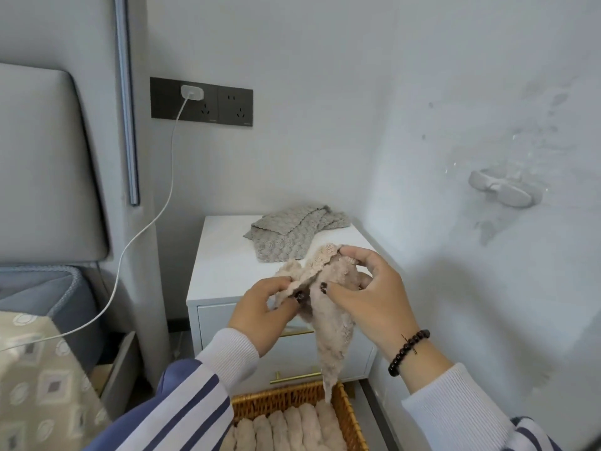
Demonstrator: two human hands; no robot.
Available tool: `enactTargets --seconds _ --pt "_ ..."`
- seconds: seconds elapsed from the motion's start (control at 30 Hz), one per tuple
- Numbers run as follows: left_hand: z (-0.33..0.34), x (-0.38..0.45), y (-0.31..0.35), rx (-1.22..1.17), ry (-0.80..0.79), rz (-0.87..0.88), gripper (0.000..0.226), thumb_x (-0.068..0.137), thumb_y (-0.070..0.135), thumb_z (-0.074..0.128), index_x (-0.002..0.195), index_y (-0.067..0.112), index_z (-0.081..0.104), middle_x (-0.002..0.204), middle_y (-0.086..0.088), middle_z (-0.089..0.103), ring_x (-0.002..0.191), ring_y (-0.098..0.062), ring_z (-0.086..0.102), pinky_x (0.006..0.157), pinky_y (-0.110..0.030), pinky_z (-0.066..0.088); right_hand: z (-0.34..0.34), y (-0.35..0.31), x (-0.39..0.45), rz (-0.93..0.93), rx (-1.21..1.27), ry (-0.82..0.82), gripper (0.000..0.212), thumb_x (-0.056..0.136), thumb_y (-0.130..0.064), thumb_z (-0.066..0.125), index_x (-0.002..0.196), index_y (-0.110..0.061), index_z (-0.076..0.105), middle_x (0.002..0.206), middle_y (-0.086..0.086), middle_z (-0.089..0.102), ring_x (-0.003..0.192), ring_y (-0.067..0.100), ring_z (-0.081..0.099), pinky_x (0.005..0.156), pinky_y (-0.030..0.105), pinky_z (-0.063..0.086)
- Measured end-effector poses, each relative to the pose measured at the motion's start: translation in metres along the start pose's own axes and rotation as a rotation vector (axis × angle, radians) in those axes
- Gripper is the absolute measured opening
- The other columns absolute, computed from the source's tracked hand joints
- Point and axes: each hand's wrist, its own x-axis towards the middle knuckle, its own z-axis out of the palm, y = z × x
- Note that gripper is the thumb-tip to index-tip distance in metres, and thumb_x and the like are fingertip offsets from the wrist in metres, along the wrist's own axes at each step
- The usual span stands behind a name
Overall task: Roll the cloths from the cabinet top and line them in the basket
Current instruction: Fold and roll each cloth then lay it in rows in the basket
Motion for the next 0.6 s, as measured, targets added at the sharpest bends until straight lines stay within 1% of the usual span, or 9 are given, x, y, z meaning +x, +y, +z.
enactTargets --seconds 0.07,0.13,0.2,0.27,0.3,0.4,0.5,0.53,0.6 --pt "-0.006 0.001 0.005 -0.09 0.046 0.006 0.002 0.082 0.016 0.069 0.082 0.018 0.068 0.072 0.011 0.067 0.067 -0.011 0.06 0.069 -0.02 0.05 -0.009 0.004 0.001 -0.016 -0.104 0.017 0.046 0.074 -0.001 0.066 0.109 -0.03 0.058 0.11 -0.011 0.062 0.078 0.015 0.066 0.065 0.029 0.057" --pt "-0.014 0.001 0.013 -0.155 0.105 0.023 0.015 0.089 0.007 0.063 0.074 0.008 0.062 0.055 0.013 0.058 0.056 -0.002 0.054 0.058 -0.012 0.044 -0.019 0.006 0.004 -0.042 -0.161 0.014 0.041 0.077 0.0 0.061 0.103 -0.03 0.06 0.107 -0.012 0.062 0.064 0.001 0.058 0.056 0.017 0.047" --pt "-0.021 0.004 0.016 -0.311 0.146 -0.001 0.02 0.091 0.011 0.06 0.079 -0.004 0.059 0.068 -0.003 0.063 0.069 -0.014 0.06 0.069 -0.025 0.05 -0.028 0.006 0.007 -0.045 -0.154 0.0 0.032 0.081 0.002 0.057 0.096 -0.025 0.064 0.085 -0.016 0.063 0.04 0.002 0.041 0.044 0.011 0.035" --pt "-0.026 0.004 0.021 -0.442 0.176 -0.046 0.023 0.089 0.02 0.063 0.084 -0.003 0.063 0.079 -0.014 0.064 0.075 -0.025 0.061 0.076 -0.041 0.053 -0.033 0.005 0.009 -0.012 -0.094 -0.02 0.026 0.085 0.003 0.052 0.088 -0.018 0.067 0.056 -0.016 0.056 0.033 0.004 0.028 0.036 0.015 0.028" --pt "-0.027 0.005 0.021 -0.479 0.183 -0.075 0.02 0.088 0.022 0.064 0.083 0.003 0.065 0.079 -0.012 0.067 0.071 -0.025 0.063 0.071 -0.041 0.055 -0.034 0.005 0.011 0.007 -0.048 -0.02 0.026 0.087 0.004 0.049 0.084 -0.015 0.067 0.053 -0.01 0.053 0.033 0.005 0.025 0.036 0.017 0.025" --pt "-0.027 0.002 0.021 -0.494 0.179 -0.118 0.012 0.089 0.022 0.064 0.085 0.014 0.071 0.07 -0.002 0.074 0.058 -0.012 0.068 0.051 -0.021 0.055 -0.032 0.003 0.014 0.058 0.049 -0.01 0.025 0.086 0.001 0.051 0.072 -0.014 0.064 0.06 0.007 0.051 0.036 0.008 0.023 0.04 0.019 0.021" --pt "-0.026 0.002 0.018 -0.4 0.135 -0.136 0.013 0.09 0.024 0.063 0.084 0.015 0.071 0.068 0.001 0.074 0.054 -0.006 0.067 0.049 -0.015 0.051 -0.026 0.004 0.015 0.064 -0.048 -0.123 0.01 0.079 -0.016 0.07 0.079 -0.015 0.06 0.048 -0.008 0.046 0.038 0.008 0.03 0.045 0.021 0.028" --pt "-0.026 0.001 0.018 -0.382 0.133 -0.141 0.012 0.09 0.023 0.063 0.083 0.017 0.071 0.069 0.002 0.074 0.054 -0.004 0.066 0.048 -0.013 0.05 -0.025 0.006 0.015 0.062 -0.134 -0.18 0.02 0.075 -0.021 0.075 0.085 -0.016 0.058 0.05 -0.011 0.047 0.04 0.008 0.033 0.045 0.02 0.03" --pt "-0.03 0.003 0.016 -0.35 0.148 -0.13 0.01 0.09 0.021 0.063 0.084 0.018 0.071 0.067 0.006 0.073 0.053 0.0 0.065 0.047 -0.011 0.049 -0.022 0.012 0.017 0.039 -0.327 -0.245 0.032 0.071 -0.026 0.078 0.091 -0.021 0.054 0.07 -0.012 0.054 0.05 0.008 0.042 0.049 0.021 0.034"
